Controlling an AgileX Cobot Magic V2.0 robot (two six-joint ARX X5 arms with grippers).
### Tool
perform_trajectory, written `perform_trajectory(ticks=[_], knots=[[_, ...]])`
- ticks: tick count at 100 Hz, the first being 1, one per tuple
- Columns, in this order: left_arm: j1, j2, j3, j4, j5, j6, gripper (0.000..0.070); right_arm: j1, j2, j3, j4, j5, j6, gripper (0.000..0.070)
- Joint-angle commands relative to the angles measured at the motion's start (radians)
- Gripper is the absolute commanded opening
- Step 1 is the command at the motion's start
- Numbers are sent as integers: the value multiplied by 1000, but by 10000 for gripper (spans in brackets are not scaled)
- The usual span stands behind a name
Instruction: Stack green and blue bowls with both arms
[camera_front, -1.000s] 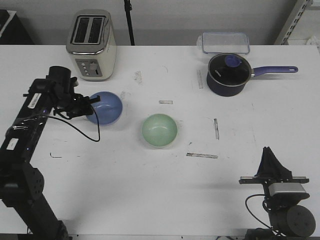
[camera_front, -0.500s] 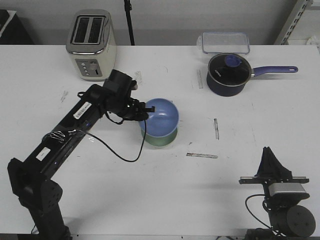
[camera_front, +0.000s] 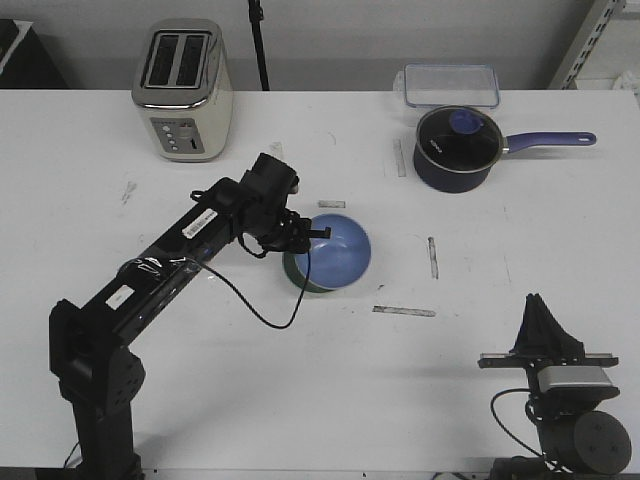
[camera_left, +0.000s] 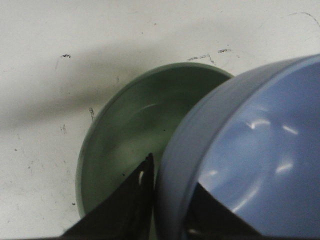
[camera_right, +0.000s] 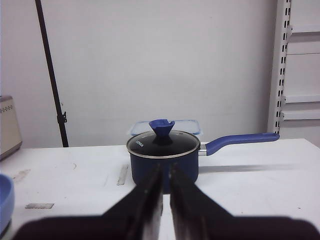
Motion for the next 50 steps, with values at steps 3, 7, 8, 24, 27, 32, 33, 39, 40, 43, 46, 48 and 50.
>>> perform_trajectory(ticks=[3, 7, 8, 24, 27, 32, 33, 39, 40, 43, 46, 48, 50], knots=[[-8, 15, 26, 0, 1, -2, 207, 1, -3, 2, 10, 0, 13, 15], [-8, 15, 26, -4, 1, -2, 261, 1, -3, 2, 10, 0, 13, 15], [-8, 15, 26, -5, 1, -2, 272, 1, -3, 2, 10, 0, 13, 15], [-13, 5, 26, -11, 1, -3, 338, 1, -3, 2, 10, 0, 13, 15], [-13, -1, 26, -10, 1, -3, 338, 1, -3, 2, 10, 0, 13, 15], [-13, -14, 26, -11, 1, -3, 338, 1, -3, 2, 10, 0, 13, 15], [-13, -17, 26, -11, 1, -3, 338, 1, -3, 2, 10, 0, 13, 15], [-13, -42, 26, -11, 1, -3, 339, 1, -3, 2, 10, 0, 13, 15], [-13, -43, 26, -11, 1, -3, 339, 1, -3, 2, 10, 0, 13, 15], [-13, -54, 26, -10, 1, -3, 339, 1, -3, 2, 10, 0, 13, 15], [-12, -66, 26, -11, 1, -3, 339, 1, -3, 2, 10, 0, 13, 16], [-11, -73, 26, -12, 1, -3, 339, 1, -3, 2, 10, 0, 13, 15], [-9, -82, 26, -13, 1, -3, 339, 1, -3, 2, 10, 0, 13, 15]])
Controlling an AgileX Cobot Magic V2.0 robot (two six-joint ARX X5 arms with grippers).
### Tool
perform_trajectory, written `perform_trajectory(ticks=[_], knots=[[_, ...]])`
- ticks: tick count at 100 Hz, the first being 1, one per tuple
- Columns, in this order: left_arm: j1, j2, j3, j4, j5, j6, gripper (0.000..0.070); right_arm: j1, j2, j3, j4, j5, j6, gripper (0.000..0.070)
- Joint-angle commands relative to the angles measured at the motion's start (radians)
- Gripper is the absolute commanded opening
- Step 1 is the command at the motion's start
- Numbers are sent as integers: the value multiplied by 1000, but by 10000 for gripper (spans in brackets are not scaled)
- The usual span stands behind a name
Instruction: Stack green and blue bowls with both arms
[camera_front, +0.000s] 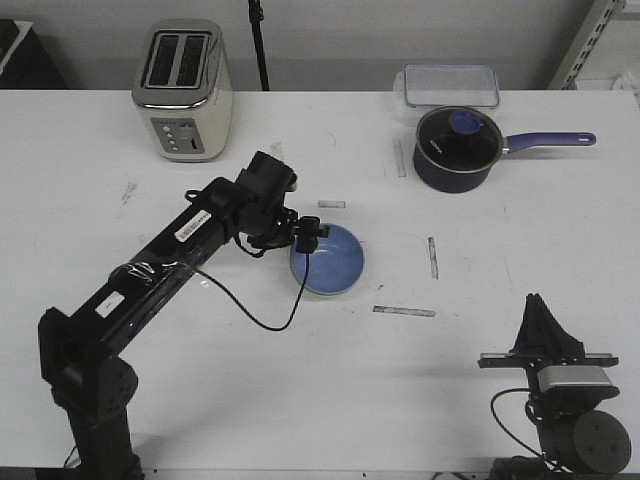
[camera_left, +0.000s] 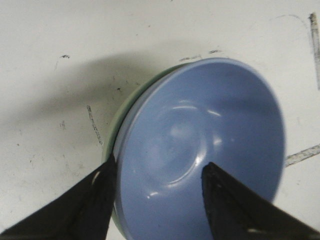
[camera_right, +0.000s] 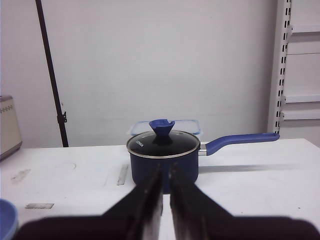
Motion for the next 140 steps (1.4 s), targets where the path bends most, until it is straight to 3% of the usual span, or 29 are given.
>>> perform_trajectory(ticks=[1, 27, 55, 59, 70, 87, 97, 117, 140], knots=[[-5, -32, 26, -3, 2, -2, 339, 1, -3, 2, 10, 0, 13, 15], [28, -137, 12, 37, 1, 22, 328, 1, -3, 2, 10, 0, 13, 16], [88, -364, -257, 378, 0, 135, 318, 1, -3, 2, 10, 0, 13, 15], [102, -404, -312, 424, -3, 158, 296, 1, -3, 2, 10, 0, 13, 15], [150, -529, -478, 563, -53, 198, 116, 1, -3, 2, 10, 0, 13, 16], [242, -711, -735, 788, -94, 264, 99, 1, -3, 2, 10, 0, 13, 15], [302, -820, -892, 923, -109, 315, 0, 1, -3, 2, 10, 0, 13, 15], [388, -1018, -1152, 1069, -154, 366, 0, 1, -3, 2, 10, 0, 13, 15], [458, -1256, -1368, 1091, -154, 366, 1, 1, -3, 2, 10, 0, 13, 15]])
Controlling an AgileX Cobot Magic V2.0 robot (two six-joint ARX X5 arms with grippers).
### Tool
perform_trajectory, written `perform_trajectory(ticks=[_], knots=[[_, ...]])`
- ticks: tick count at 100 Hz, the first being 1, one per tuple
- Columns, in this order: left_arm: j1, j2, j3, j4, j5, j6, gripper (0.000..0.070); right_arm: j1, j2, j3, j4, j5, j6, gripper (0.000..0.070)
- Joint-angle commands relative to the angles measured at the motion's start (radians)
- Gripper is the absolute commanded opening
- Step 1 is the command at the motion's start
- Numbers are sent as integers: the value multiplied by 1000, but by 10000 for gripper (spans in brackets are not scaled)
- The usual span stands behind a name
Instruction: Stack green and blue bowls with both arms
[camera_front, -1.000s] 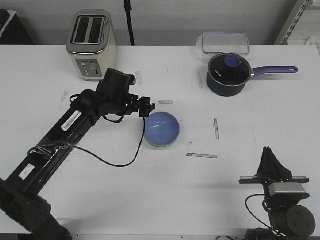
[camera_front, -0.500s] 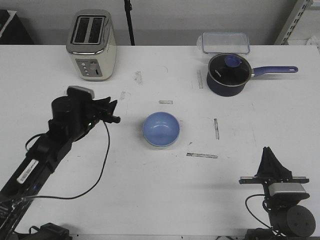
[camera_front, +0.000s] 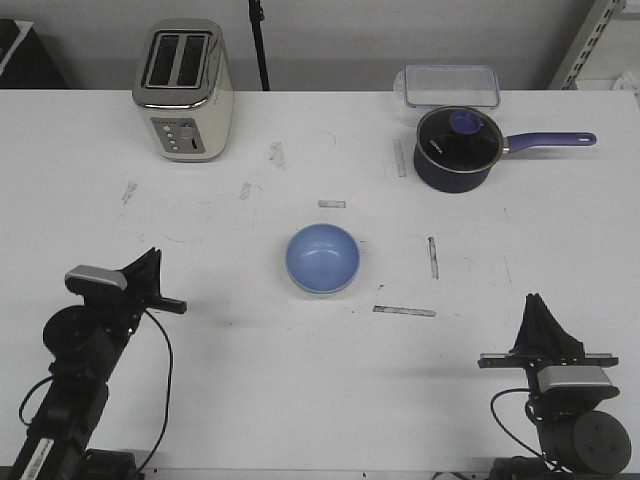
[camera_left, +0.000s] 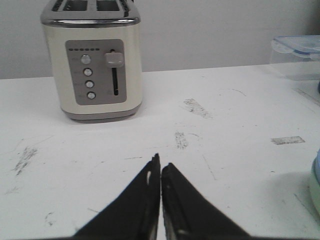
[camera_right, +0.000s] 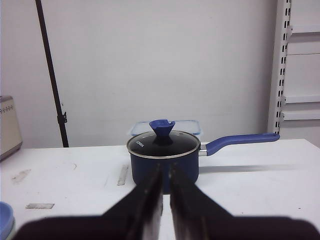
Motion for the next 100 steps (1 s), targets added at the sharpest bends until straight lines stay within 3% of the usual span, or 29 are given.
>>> perform_trajectory(ticks=[1, 32, 87, 100], knots=[[13, -63, -45, 15, -3, 18, 1, 1, -3, 2, 10, 0, 13, 15], [50, -349, -137, -172, -10, 18, 2, 1, -3, 2, 10, 0, 13, 15], [50, -571, -137, -188, -10, 22, 2, 1, -3, 2, 10, 0, 13, 15], [50, -572, -141, -203, -78, 23, 3, 1, -3, 2, 10, 0, 13, 16]])
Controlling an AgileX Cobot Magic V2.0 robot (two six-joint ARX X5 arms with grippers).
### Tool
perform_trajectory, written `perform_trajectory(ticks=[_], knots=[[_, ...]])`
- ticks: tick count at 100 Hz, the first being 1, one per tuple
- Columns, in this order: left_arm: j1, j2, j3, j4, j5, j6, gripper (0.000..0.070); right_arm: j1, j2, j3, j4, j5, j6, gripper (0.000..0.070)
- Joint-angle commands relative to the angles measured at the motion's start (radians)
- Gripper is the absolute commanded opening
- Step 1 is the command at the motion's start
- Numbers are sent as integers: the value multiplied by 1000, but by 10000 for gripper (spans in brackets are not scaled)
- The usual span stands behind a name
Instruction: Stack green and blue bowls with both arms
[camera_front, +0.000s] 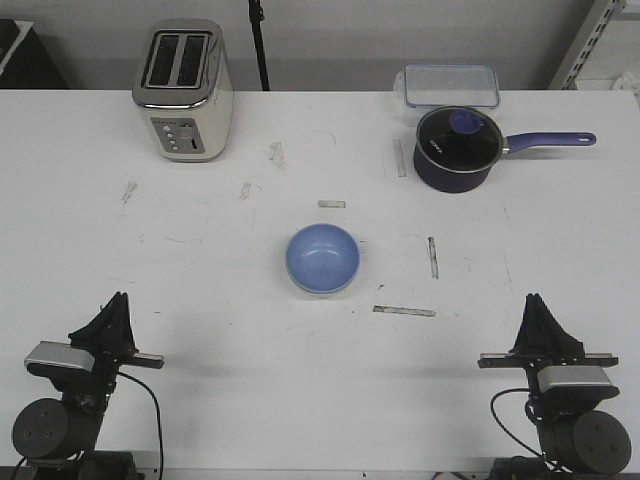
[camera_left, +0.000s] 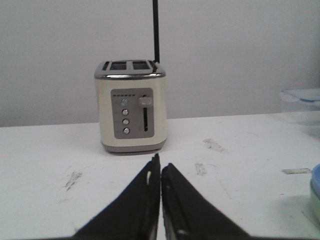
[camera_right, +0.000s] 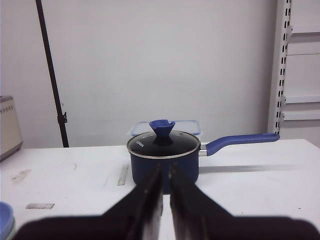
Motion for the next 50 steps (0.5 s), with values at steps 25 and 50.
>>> perform_trajectory(ticks=[25, 50], knots=[[-9, -33, -114, 162, -131, 11, 2, 1, -3, 2, 10, 0, 13, 16], [-8, -92, -211, 168, -125, 11, 2, 1, -3, 2, 10, 0, 13, 15]])
